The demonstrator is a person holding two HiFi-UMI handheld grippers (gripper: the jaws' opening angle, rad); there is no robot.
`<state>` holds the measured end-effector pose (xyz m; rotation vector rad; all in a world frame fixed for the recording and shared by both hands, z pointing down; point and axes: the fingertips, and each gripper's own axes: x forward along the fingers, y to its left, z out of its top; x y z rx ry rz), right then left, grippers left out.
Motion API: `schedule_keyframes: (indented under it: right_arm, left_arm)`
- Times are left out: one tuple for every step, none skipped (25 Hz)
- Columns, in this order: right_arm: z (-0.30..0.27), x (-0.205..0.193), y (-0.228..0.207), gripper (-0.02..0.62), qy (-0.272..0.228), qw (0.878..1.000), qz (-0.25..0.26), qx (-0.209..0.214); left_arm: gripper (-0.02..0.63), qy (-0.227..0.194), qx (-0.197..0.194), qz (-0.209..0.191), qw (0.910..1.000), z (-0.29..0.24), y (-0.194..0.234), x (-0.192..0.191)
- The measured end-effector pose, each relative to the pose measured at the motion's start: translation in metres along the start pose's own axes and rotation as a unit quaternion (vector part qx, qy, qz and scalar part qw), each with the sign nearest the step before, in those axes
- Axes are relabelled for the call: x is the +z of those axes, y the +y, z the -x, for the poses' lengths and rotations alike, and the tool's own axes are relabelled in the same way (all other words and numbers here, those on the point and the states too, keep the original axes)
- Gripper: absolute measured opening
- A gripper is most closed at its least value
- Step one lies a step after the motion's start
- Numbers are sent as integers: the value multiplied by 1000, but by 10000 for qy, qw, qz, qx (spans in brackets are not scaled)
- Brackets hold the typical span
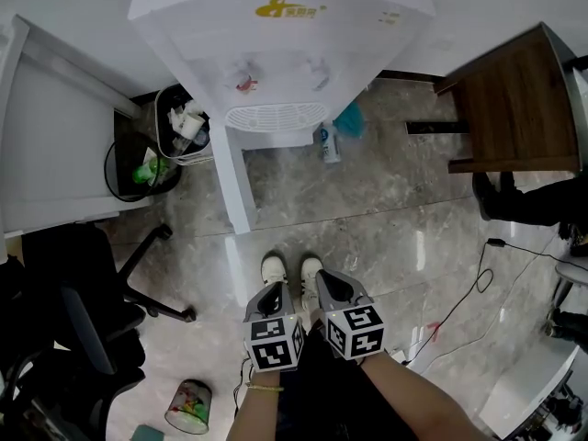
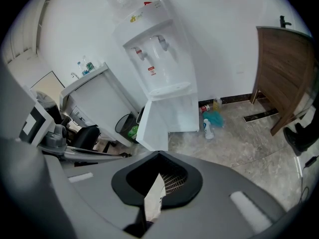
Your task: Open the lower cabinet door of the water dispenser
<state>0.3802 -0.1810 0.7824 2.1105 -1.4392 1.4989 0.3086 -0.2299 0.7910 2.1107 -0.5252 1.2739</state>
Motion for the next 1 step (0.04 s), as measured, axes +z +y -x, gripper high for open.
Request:
schedule_keyframes:
  right_arm:
    - [-1,0,0,-3,1,10000,-6,0]
  left_arm:
    - [8,4,-1,5,10000,-1,0,0]
